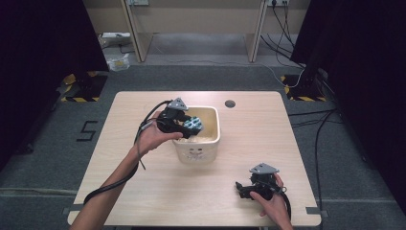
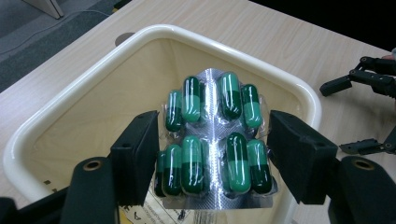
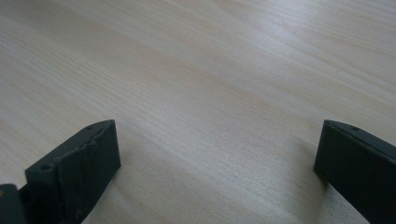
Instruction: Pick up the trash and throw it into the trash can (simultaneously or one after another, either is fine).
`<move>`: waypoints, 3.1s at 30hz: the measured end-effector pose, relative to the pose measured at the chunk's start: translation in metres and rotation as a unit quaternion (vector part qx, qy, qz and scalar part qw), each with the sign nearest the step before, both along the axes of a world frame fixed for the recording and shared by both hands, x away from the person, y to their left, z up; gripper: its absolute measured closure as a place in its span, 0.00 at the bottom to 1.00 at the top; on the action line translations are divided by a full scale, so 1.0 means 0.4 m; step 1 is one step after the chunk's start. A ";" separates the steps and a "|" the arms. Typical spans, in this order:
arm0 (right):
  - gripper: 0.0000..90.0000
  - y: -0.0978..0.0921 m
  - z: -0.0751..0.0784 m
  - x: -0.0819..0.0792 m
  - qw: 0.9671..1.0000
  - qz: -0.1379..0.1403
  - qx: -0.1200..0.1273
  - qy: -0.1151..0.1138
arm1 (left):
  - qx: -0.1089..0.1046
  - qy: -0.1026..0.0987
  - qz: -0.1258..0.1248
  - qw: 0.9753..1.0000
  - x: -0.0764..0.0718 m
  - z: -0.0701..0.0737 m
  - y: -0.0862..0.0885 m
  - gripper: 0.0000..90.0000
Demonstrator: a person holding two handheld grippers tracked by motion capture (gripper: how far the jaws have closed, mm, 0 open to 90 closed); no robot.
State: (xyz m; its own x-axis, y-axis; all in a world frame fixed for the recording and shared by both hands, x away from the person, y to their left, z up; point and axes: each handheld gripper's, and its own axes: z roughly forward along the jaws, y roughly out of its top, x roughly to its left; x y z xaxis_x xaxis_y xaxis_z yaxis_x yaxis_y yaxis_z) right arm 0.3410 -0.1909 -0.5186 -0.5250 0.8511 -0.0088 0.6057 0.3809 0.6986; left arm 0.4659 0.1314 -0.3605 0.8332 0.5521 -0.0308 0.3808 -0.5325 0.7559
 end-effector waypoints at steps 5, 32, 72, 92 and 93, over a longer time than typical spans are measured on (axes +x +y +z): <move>0.00 0.000 0.000 0.000 1.000 0.000 0.000 0.000 | 0.000 0.003 0.001 1.000 0.006 -0.008 -0.009 0.35; 0.00 0.000 0.000 0.000 1.000 0.000 0.000 0.000 | -0.023 0.003 0.014 1.000 0.006 0.008 -0.010 0.19; 0.00 0.000 0.000 0.000 1.000 0.000 0.000 0.000 | -0.047 -0.004 0.114 0.992 0.032 0.015 0.265 0.23; 0.00 0.000 0.000 0.000 1.000 0.000 0.000 0.000 | -0.015 -0.014 0.164 0.986 0.097 -0.087 0.290 0.33; 0.00 0.000 0.000 0.000 1.000 0.000 0.000 0.000 | -0.012 -0.015 0.165 0.986 0.100 -0.092 0.290 0.34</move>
State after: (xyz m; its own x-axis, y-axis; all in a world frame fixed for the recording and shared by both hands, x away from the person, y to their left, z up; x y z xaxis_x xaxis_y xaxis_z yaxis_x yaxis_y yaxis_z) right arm 0.3411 -0.1910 -0.5187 -0.5254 0.8508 -0.0098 0.6052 0.3818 0.6985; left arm 0.5059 0.2475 -0.3972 0.6094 0.7925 -0.0249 0.5076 -0.3658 0.7801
